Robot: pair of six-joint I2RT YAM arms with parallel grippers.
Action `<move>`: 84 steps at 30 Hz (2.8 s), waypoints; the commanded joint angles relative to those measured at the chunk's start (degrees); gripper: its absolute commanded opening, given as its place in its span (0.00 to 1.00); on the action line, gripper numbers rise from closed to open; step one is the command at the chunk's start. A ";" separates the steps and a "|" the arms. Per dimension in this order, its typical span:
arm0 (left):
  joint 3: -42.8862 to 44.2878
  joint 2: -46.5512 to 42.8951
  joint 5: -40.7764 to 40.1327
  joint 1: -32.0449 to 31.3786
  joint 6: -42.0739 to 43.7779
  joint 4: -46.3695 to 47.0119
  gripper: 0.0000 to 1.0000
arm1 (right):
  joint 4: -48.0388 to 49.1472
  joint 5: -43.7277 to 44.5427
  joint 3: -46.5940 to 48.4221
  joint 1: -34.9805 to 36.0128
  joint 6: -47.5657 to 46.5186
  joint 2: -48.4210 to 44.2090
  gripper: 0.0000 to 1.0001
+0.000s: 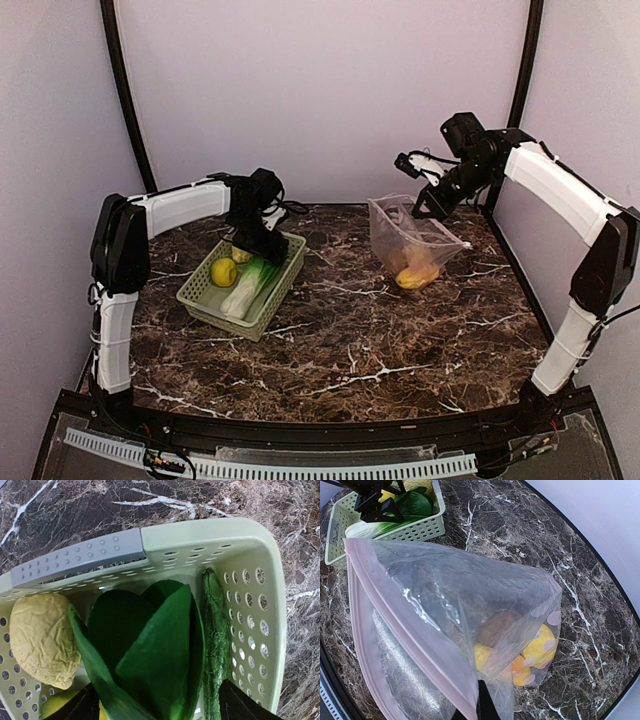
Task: Place the food in the zip-top bag and seal the zipper
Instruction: Pick up the fake vegetable from the bin, then place the fake vegetable in the zipper food storage bag.
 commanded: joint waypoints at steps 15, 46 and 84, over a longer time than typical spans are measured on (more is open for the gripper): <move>9.04 2.37 1.52 1.36 1.03 -6.52 0.24 | 0.24 0.53 -0.43 0.88 0.39 -0.16 0.01; -31.11 -29.85 1.88 -27.31 9.96 110.50 0.01 | -3.89 -9.85 9.91 2.38 6.53 2.80 0.00; -25.30 -9.90 -17.75 -33.75 19.84 127.06 0.80 | -0.44 -15.56 7.68 -5.27 12.88 -2.70 0.00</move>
